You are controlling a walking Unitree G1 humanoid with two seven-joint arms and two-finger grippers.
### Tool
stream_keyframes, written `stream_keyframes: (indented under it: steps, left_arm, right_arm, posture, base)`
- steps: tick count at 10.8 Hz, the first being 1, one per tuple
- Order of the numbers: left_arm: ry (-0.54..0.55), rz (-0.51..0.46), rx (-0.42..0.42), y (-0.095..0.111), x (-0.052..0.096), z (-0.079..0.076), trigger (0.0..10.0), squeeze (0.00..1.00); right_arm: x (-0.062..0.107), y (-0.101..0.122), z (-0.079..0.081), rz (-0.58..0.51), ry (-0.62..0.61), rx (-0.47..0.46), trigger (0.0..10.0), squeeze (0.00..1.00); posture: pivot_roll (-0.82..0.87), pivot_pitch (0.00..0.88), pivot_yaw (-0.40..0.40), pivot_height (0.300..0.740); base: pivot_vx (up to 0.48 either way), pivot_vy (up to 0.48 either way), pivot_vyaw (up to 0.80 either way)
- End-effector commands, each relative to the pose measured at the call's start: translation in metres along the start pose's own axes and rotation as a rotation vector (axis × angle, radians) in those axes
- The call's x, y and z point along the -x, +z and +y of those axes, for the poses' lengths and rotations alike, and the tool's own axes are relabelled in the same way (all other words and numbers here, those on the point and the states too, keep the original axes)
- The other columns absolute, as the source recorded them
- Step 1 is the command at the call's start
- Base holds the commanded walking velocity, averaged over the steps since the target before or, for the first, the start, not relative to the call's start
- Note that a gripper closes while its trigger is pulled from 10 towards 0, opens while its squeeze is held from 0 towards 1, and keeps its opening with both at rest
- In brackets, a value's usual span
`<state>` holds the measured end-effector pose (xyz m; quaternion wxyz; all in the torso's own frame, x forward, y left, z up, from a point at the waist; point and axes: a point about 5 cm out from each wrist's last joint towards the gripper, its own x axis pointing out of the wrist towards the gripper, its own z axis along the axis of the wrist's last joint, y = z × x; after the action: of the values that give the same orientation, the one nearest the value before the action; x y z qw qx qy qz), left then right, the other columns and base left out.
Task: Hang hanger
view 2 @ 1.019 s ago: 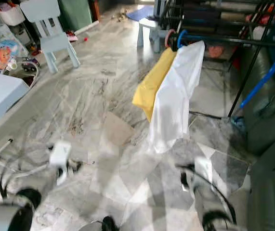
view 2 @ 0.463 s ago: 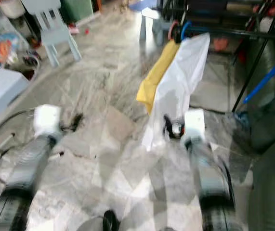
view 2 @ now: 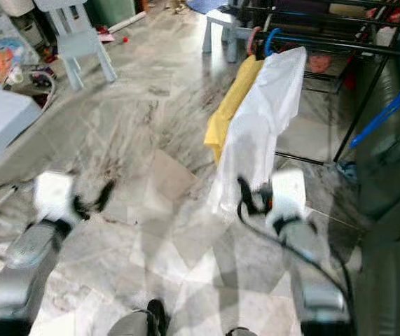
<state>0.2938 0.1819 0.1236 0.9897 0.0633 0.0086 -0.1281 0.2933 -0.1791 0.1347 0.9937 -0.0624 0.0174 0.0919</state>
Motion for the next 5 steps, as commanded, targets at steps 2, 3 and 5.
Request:
stream_keyframes:
  steps: [2, 3, 5]
  left_arm:
    - [0.013, -0.015, 0.015, 0.010, 0.001, -0.004, 10.0, 0.00]
    - [0.102, -0.030, 0.072, 0.008, 0.013, -0.008, 10.0, 0.00]
    - [0.088, -0.007, 0.075, -0.001, 0.029, -0.014, 10.0, 0.00]
  right_arm:
    - [0.008, 0.010, 0.010, -0.011, 0.070, 0.031, 10.0, 0.00]
    - [0.021, 0.010, 0.018, -0.016, 0.051, 0.016, 10.0, 0.00]
    - [0.029, 0.011, 0.022, -0.019, 0.009, -0.025, 10.0, 0.00]
  posture:
    - [-0.09, 0.167, 0.103, 0.740]
    - [-0.11, 0.178, 0.122, 0.740]
    - [-0.12, 0.203, 0.093, 0.740]
  base:
    - [0.000, 0.000, 0.00]
    - [0.000, 0.000, 0.00]
    - [0.000, 0.000, 0.00]
